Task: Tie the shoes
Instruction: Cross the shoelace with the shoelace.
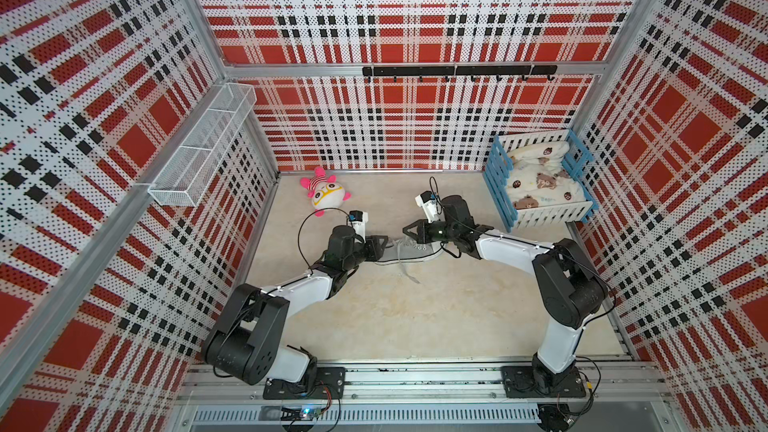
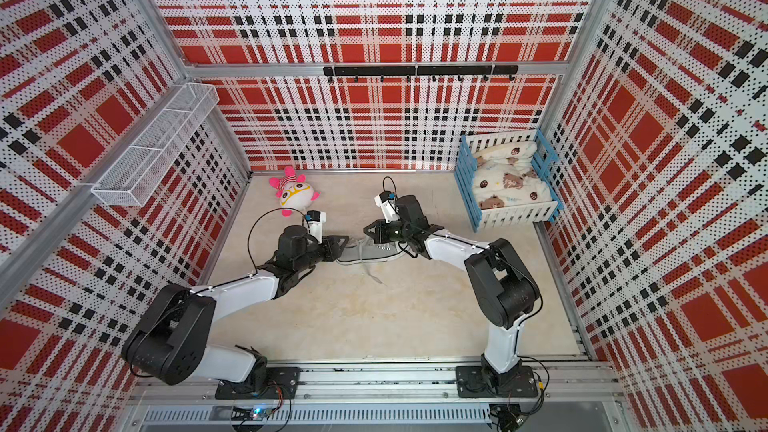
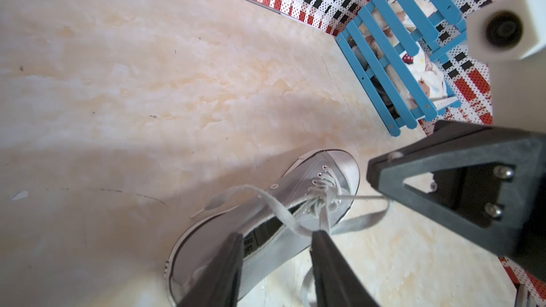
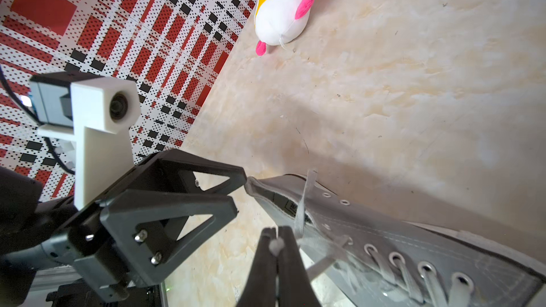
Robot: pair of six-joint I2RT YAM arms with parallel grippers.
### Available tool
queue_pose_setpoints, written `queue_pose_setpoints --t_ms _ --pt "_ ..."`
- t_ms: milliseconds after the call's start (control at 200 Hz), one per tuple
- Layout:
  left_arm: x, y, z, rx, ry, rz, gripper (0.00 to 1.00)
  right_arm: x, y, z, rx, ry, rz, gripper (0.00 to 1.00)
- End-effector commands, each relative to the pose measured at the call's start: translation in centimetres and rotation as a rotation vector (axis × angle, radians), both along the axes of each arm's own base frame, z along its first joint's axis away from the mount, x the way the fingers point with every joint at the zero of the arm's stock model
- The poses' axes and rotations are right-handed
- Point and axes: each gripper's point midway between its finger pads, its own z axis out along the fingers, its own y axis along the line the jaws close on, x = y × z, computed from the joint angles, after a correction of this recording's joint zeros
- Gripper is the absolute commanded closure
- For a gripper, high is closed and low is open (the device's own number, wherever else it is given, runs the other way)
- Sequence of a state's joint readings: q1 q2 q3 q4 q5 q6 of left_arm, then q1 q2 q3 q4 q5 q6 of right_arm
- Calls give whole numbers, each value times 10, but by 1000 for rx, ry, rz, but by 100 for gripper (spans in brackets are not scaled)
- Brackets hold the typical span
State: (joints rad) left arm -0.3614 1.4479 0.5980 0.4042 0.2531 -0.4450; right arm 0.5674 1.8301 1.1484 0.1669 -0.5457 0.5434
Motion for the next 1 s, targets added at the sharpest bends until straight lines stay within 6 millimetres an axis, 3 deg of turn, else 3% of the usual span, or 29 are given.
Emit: queue_pose_setpoints --t_ms 0,140,351,717,992 --pt "18 6 6 -1 -20 56 57 0 6 7 5 -27 25 100" --pt "23 7 -23 8 68 68 58 2 7 9 8 -31 23 100" --pt "3 -9 -49 -16 158 -15 61 7 6 10 4 -32 20 100" --pt "-54 -38 -55 -77 229 -123 62 7 4 3 -9 -13 27 100" --pt "-54 -43 -39 -100 196 -130 62 5 10 -2 -5 6 58 100"
